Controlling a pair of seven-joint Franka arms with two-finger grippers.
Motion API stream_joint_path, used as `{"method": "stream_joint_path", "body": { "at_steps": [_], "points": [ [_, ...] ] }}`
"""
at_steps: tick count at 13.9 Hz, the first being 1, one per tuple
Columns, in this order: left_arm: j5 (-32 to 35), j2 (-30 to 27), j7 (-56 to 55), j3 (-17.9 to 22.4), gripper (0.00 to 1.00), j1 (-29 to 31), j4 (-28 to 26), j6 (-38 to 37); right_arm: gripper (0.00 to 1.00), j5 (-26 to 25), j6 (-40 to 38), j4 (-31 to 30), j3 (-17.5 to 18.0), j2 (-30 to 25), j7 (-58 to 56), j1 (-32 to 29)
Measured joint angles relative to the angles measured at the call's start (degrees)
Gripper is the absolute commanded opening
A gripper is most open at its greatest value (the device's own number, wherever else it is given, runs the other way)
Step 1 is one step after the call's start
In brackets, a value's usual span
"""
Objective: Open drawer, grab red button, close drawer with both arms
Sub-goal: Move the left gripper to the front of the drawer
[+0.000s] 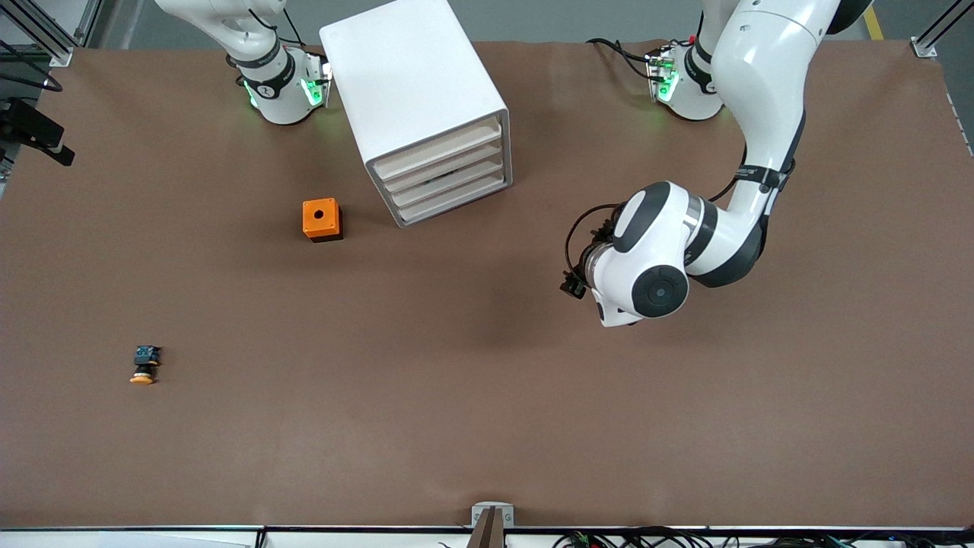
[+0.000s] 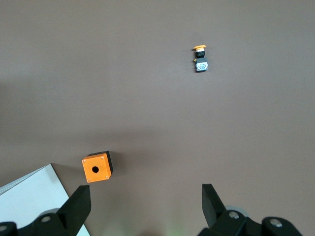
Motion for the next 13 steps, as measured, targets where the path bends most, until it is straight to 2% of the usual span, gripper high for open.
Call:
{"method": "stream_joint_path", "body": {
  "at_steps": [3, 13],
  "points": [
    [-5.2, 1.5, -8.1, 0.0, 1.0, -0.1, 0.1, 0.0, 1.0, 0.0, 0.0, 0.0, 0.0, 0.0, 0.1, 0.0],
    [-27.0, 9.4, -15.7, 0.0, 0.97, -0.5, 0.1, 0.0, 1.0, 0.8, -1.8, 0.0, 0.1, 0.0, 3.1, 0.1]
  ]
}}
